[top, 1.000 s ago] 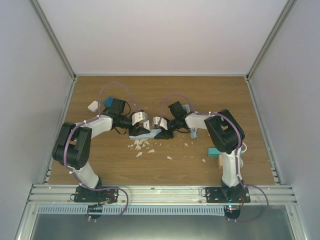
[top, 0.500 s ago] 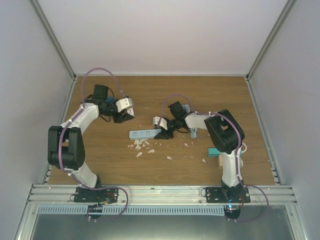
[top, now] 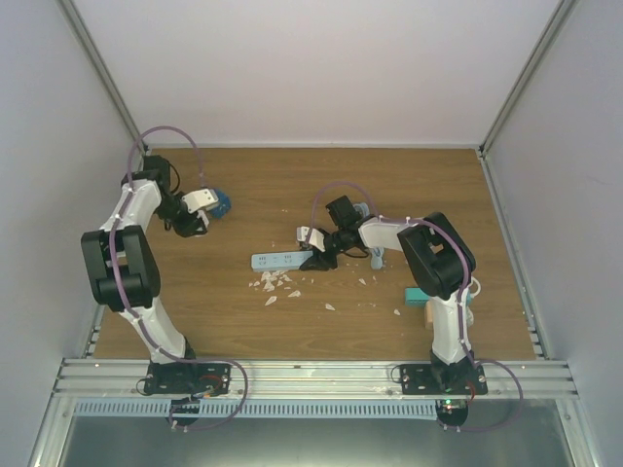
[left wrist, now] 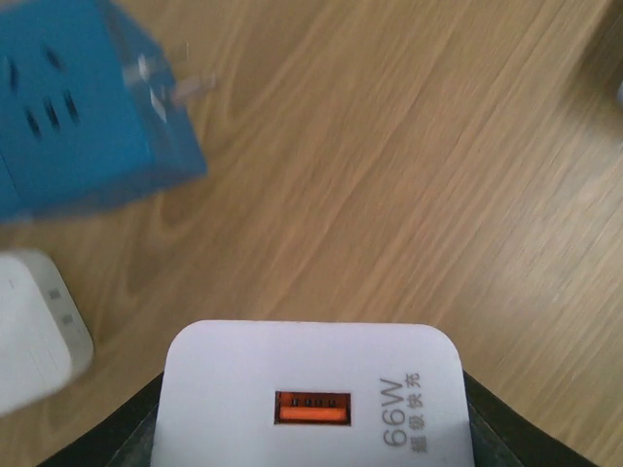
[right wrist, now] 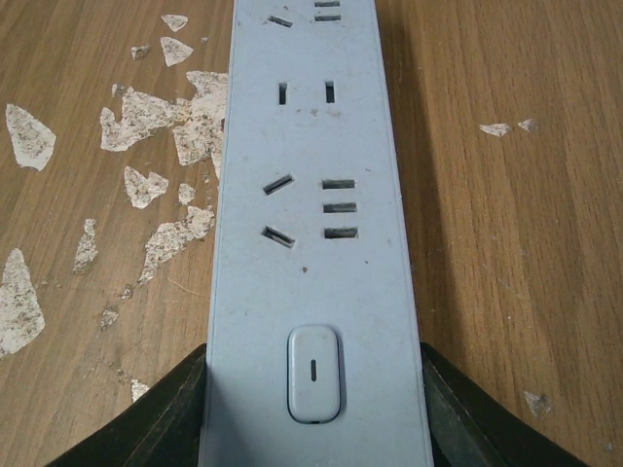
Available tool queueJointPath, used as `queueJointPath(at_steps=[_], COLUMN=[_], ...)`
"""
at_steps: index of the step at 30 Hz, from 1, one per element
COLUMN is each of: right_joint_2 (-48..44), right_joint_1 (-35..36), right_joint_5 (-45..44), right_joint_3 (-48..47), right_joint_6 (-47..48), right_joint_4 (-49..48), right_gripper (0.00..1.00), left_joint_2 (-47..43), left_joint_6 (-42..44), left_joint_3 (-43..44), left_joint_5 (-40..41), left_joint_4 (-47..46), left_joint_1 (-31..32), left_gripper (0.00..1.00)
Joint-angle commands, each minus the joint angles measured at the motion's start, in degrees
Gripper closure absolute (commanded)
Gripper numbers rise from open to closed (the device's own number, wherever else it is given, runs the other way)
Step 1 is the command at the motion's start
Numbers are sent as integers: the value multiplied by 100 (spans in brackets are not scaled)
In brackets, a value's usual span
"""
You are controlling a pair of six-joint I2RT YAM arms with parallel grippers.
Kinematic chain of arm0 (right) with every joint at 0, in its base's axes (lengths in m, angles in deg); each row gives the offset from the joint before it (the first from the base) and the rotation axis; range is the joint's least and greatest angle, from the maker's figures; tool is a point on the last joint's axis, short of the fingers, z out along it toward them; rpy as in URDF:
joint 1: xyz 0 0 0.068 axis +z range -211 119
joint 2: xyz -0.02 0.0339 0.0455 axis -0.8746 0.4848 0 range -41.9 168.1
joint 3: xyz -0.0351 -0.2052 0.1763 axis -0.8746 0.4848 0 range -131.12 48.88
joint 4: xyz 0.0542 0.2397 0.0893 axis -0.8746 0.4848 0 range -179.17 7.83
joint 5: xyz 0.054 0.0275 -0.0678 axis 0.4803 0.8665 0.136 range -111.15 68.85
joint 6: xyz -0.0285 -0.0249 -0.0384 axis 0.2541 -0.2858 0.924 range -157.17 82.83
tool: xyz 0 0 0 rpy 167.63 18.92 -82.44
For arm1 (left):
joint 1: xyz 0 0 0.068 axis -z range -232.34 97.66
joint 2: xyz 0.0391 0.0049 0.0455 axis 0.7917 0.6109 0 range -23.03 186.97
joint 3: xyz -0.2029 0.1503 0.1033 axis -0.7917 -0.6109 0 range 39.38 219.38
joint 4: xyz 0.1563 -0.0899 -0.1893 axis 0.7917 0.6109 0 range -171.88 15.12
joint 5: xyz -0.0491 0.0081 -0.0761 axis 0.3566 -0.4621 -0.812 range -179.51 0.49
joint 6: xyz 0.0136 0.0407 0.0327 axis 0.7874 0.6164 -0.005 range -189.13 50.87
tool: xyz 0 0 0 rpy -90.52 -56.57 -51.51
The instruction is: Pull the plug off the socket
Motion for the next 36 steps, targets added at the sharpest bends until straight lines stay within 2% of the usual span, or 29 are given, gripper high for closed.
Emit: queueJointPath(at_steps=[1,13,17,22,28,32,36], right_joint_2=[213,255,258,256,229,229,223], right_joint_1=[36,-15,-43,-69,-98,-109,-120], right_joint_5=[-475,-498,-489,-480,-460,-453,-443], right_joint_3=[-160,-333,-365,-408,-418,-435,-461], right_joint_6=[-51,8,43,37,20,20,11], right_joint_4=[176,320,388,414,425,442,466], right_gripper=[80,79,78,78,77,76,69], left_joint_2=[376,1560,1915,2048,2122,2106,2045], left_joint_6=[105,-169,-287,-274,-364,-375,-378], left_joint_3=[415,1279,1649,1665,1624,1633,1633], left_joint_5=[1074,2209,2331,2372,2332,2295,2231], left_joint_4=[488,691,802,759,830,824,782], left_joint_1=[-210,-264,-247,-149,-36,-31,-29], left_gripper=[65,63,62,59,49,34,25])
